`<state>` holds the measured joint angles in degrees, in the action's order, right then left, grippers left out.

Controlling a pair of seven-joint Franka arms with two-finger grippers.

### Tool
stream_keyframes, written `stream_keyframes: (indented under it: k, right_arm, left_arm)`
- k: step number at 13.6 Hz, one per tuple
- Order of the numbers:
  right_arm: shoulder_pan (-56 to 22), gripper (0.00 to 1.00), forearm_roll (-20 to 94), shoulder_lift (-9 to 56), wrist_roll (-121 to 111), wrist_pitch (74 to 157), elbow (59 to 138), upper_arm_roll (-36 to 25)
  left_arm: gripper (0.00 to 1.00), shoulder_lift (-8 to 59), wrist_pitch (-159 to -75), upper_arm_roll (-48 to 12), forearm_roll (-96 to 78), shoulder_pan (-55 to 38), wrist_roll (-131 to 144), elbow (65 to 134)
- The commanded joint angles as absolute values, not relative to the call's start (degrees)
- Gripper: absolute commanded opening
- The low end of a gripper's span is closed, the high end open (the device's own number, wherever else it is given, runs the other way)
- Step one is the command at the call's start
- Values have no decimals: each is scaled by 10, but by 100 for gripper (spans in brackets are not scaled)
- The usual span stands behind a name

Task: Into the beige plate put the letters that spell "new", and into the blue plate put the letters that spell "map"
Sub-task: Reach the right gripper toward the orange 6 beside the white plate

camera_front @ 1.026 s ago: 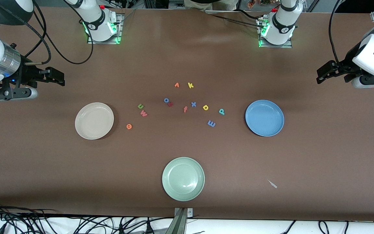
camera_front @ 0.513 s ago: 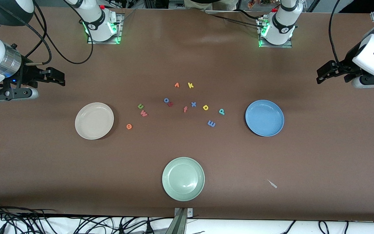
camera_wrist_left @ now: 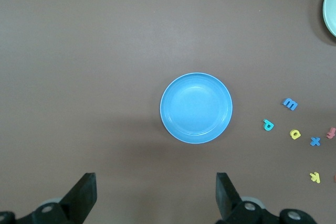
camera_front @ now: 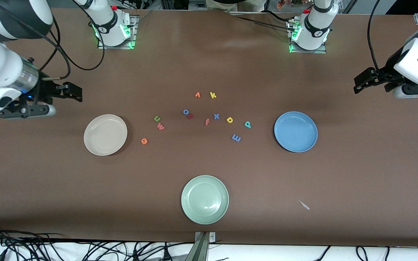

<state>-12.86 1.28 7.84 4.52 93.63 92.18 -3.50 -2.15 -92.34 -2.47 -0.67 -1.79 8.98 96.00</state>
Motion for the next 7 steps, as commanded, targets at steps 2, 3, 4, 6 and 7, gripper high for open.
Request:
stream_keyframes:
  k: [2,3,4,6,7]
  right_arm:
    - [-130,100,19,75,83,996,968,-10]
    - [-132,100,19,82,83,1005,971,-8]
    - [-134,100,19,90,88,1020,980,-5]
    - [-146,100,19,104,118,1082,1016,-1]
    - [-160,100,16,110,134,1122,1041,-1]
  left_arm:
    - [100,-22,-927,-26,2,-20,87,958]
    - [100,-22,-928,-26,3,-19,87,958]
    - [100,-22,-927,-26,2,-19,87,958]
    - [100,-22,-927,-26,2,-19,87,958]
    - [100,-22,-927,-26,2,-20,87,958]
